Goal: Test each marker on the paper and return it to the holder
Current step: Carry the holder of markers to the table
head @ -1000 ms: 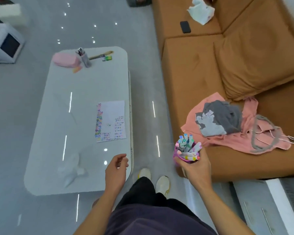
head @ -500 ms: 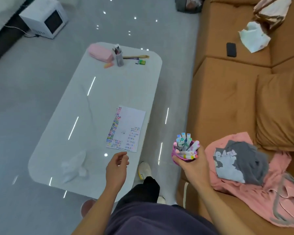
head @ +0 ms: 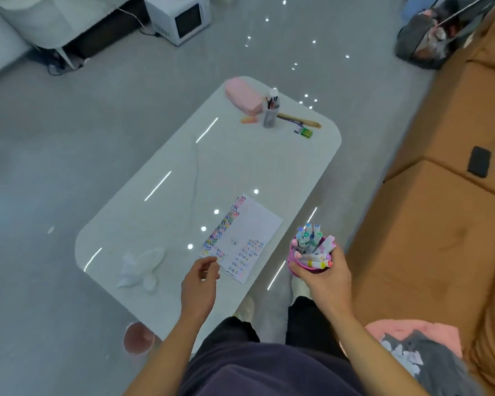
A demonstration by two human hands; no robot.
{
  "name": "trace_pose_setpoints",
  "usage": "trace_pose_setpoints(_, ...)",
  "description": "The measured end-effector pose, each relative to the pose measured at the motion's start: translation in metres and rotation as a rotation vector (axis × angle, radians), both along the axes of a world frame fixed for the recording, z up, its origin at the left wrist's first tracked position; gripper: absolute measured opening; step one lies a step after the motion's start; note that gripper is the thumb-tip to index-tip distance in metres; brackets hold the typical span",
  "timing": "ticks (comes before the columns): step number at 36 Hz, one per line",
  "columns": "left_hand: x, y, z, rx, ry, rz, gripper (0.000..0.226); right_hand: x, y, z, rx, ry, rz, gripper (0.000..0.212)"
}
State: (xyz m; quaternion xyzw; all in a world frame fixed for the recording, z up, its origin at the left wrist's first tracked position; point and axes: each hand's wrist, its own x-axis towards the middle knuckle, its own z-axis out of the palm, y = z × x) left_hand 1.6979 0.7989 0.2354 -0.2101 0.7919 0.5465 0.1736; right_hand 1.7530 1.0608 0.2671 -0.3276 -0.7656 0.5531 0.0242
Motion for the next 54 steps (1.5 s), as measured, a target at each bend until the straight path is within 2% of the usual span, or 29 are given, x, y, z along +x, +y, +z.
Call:
trace_pose_setpoints(11, 0.030, 0.043, -0.019, -0.022, -0.048, 0.403, 0.015, -0.076, 0.035, -0.020, -0.061, -0.062, 0.408, 0.064)
trace_pose_setpoints(24, 0.091, 0.099, -0.015, -0.053, -0.083, 0.881, 0.014, -0.115, 0.060, -0.020, -0.032, -0.100, 0.971, 0.061)
trace_pose_setpoints(30, 0.121, 0.110, -0.034, -0.012, -0.085, 1.017, 0.014, -0.114, 0.041, -0.035, -0.036, -0.116, 1.083, 0.063)
trace_pose_setpoints(36, 0.133, 0.108, -0.075, 0.023, -0.051, 1.105, 0.015, -0.104, 0.011, -0.077, -0.014, -0.115, 1.142, 0.065)
trace_pose_setpoints(42, 0.140, 0.105, -0.126, 0.051, -0.009, 1.177, 0.014, -0.092, -0.017, -0.137, -0.041, -0.105, 1.198, 0.064)
trace_pose_setpoints(54, 0.139, 0.079, -0.262, -0.030, 0.122, 1.196, 0.013, -0.080, -0.061, -0.281, -0.082, -0.004, 1.271, 0.065)
